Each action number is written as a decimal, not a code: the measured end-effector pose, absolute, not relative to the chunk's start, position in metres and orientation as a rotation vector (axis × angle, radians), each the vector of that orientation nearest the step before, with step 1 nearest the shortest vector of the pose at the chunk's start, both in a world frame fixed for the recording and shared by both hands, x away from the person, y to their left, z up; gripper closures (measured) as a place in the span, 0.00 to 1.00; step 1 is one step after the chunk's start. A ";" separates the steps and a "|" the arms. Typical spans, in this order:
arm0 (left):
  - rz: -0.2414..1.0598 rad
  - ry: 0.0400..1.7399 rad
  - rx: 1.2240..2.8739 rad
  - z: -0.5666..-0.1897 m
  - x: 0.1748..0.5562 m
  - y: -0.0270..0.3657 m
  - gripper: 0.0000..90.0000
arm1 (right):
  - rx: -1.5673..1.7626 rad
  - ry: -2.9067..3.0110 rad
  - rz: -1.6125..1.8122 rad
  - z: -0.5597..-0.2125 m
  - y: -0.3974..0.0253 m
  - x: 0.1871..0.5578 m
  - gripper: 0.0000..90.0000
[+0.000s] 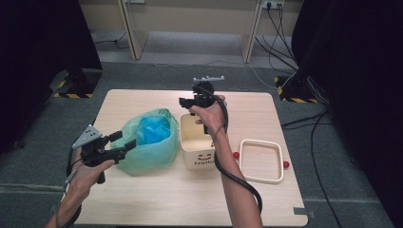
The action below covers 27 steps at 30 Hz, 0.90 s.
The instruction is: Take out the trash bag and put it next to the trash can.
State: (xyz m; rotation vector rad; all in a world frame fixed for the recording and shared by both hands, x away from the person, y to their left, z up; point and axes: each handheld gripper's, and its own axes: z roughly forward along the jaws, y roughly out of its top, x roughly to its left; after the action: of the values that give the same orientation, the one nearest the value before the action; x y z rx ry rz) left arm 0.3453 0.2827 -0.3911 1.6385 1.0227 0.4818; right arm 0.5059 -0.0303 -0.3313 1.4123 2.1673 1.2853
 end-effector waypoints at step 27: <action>0.317 0.860 1.782 -0.462 0.328 0.180 0.24 | 1.679 1.885 1.257 -0.382 -0.219 0.457 0.39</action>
State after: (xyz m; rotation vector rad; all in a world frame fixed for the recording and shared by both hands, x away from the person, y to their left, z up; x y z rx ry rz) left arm 0.3285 0.1798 -0.4618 1.7820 0.8596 0.3168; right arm 0.4567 -0.2189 -0.3821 1.6785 1.8855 1.2574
